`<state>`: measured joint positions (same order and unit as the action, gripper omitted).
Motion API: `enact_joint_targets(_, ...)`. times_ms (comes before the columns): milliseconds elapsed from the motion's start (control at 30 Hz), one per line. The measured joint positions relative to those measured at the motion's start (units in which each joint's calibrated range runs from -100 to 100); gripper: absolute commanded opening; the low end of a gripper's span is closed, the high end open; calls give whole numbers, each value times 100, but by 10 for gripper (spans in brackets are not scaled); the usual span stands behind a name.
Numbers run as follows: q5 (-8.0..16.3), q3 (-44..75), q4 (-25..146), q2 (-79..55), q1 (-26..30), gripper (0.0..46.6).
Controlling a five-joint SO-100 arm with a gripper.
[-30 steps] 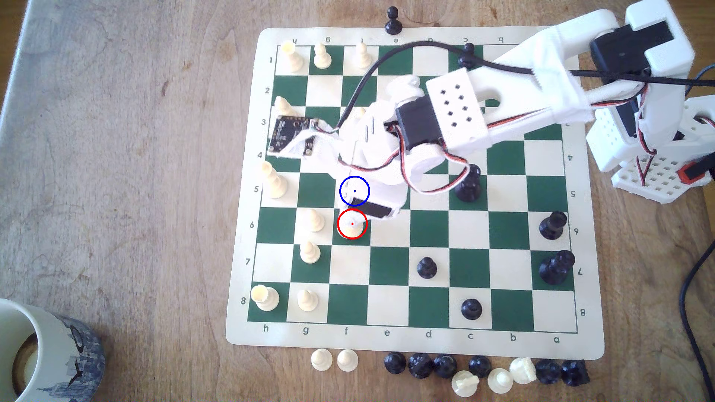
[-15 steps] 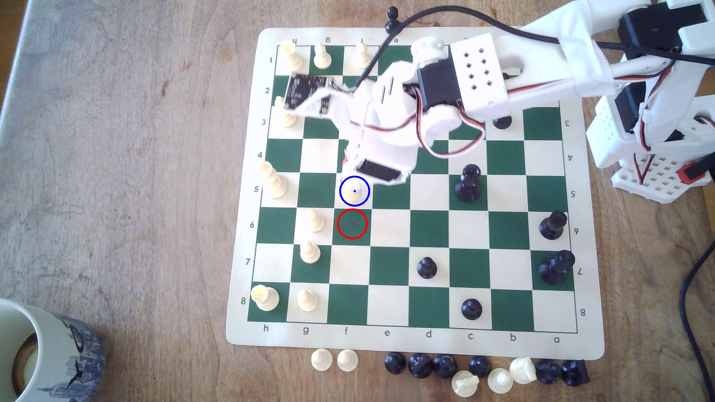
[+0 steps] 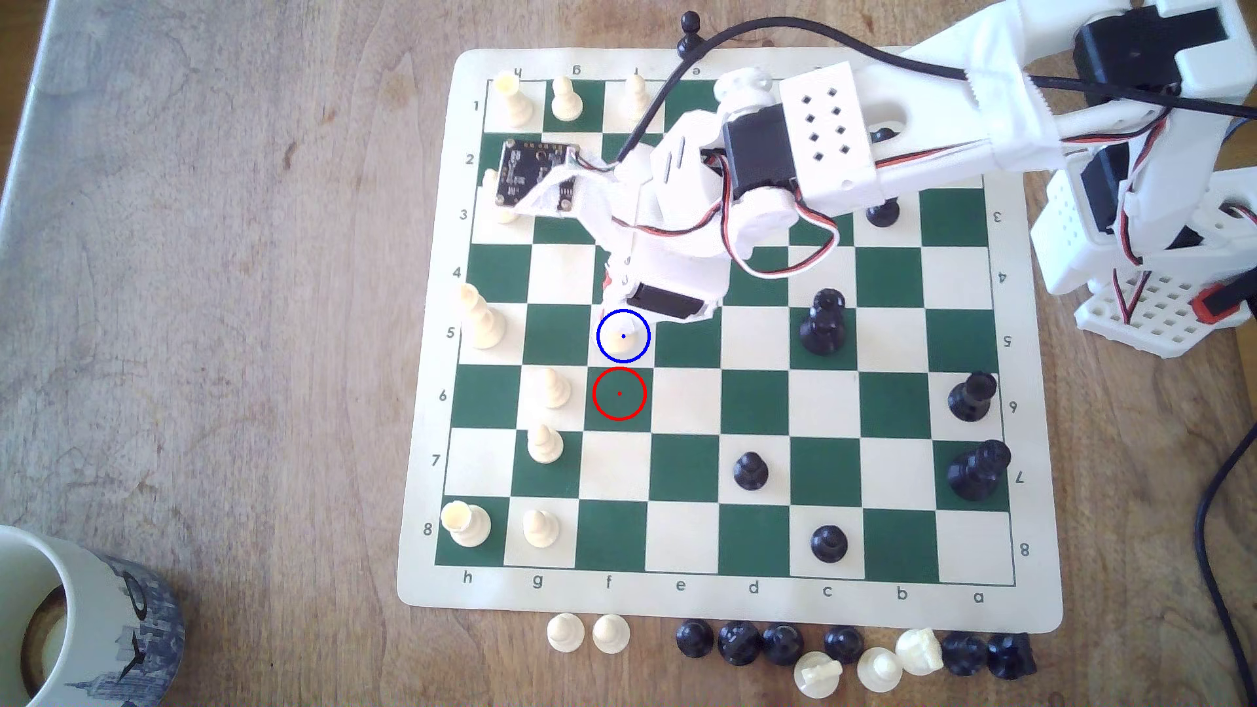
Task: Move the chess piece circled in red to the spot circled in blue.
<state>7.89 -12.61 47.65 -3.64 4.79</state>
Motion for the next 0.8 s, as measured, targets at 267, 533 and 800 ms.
enact_joint_targets(267, -63, 0, 0, -159, 0, 23)
enact_joint_targets(533, -142, 0, 0, -201, 0, 23)
enact_joint_targets(800, -171, 0, 0, -251, 0, 26)
